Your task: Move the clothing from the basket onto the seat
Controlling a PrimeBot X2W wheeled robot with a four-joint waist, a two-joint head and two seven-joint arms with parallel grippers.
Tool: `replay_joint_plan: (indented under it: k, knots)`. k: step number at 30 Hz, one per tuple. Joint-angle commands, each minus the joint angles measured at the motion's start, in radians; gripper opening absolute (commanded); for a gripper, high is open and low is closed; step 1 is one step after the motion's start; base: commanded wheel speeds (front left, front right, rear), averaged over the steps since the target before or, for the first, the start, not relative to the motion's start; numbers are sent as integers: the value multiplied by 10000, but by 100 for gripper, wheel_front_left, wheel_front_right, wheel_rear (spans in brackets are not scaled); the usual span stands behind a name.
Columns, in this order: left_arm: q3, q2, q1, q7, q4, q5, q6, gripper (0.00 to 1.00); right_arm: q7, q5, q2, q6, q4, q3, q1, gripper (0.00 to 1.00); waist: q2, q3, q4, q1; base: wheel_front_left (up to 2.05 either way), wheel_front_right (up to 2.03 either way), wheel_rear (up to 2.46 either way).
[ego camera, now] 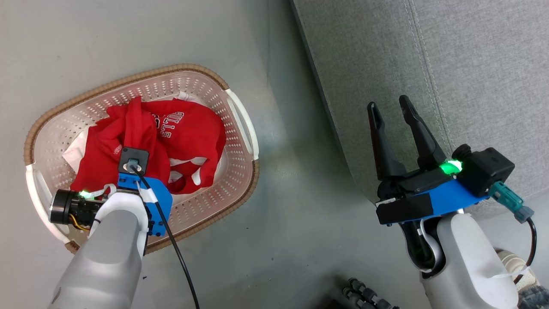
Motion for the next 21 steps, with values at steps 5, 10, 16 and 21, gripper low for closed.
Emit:
replay_joint_plan:
  k: [5, 10, 16, 21]
  knots:
    - [-111, 43, 18, 62, -105, -99, -54, 0, -51, -42, -28, 5, 14, 12, 45, 100, 0, -48, 6, 0, 0, 0, 0]
    - [-151, 57, 22, 108, -150, -168, -86, 0, -51, -108, -28, 5, 44, -26, 42, 100, 0, -88, 35, 0, 0, 0, 0]
    - [-208, -31, -66, 191, -164, -281, -133, 0, -51, -176, -28, 5, 91, -50, 4, 100, 0, -174, 106, 0, 0, 0, 0]
    - [-264, -190, 34, 21, -200, -383, -197, 0, -51, -305, -30, 5, 247, -158, 43, 100, 0, -557, 307, 0, 0, 0, 0]
